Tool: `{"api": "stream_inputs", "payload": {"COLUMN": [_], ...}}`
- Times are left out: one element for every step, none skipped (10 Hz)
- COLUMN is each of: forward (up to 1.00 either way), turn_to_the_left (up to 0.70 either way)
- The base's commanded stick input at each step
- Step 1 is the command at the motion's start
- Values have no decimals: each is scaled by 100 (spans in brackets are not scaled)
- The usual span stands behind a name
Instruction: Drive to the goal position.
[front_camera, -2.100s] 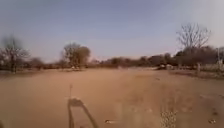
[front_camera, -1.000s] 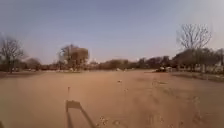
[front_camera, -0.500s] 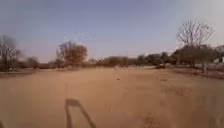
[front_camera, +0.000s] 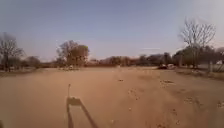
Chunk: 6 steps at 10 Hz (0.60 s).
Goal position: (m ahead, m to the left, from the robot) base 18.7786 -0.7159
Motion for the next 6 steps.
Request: {"api": "stream_inputs", "payload": {"forward": [70, 70, 70, 70, 70, 70], "turn_to_the_left": [19, 35, 35, 35, 0, 0]}}
